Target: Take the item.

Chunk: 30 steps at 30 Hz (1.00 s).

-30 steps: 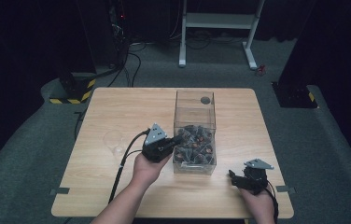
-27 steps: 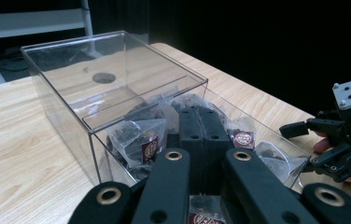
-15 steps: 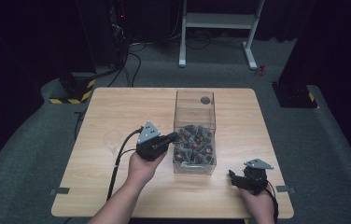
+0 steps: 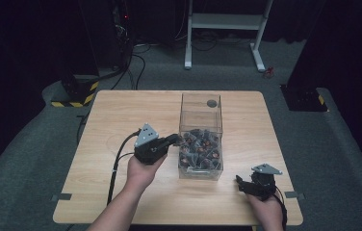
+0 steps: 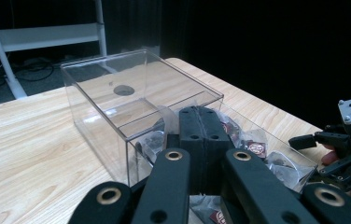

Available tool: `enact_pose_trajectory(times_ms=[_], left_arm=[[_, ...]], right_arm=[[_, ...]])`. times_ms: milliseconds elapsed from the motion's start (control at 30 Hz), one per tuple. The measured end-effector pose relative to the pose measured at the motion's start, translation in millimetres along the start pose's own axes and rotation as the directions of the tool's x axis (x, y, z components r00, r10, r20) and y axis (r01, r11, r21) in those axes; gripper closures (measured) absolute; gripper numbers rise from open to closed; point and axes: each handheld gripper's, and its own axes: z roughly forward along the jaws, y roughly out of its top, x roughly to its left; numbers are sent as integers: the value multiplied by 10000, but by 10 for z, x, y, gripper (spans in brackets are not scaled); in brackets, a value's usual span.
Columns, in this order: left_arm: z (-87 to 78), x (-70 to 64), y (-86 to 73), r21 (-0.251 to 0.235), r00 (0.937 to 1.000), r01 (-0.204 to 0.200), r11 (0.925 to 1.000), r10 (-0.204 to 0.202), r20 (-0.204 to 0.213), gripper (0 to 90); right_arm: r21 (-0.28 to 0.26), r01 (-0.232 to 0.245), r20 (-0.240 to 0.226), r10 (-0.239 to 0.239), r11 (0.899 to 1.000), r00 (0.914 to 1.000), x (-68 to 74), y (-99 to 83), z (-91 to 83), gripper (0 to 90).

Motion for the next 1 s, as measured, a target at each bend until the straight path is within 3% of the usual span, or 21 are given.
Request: enact_pose_trajectory(times_ms=[1000], left_arm=[[-395,373,-54,-187,9950,254,9995,-271,-959,900]], right_arm=[[-14,-22,-2,22,10000,10000,3,1,1,184]])
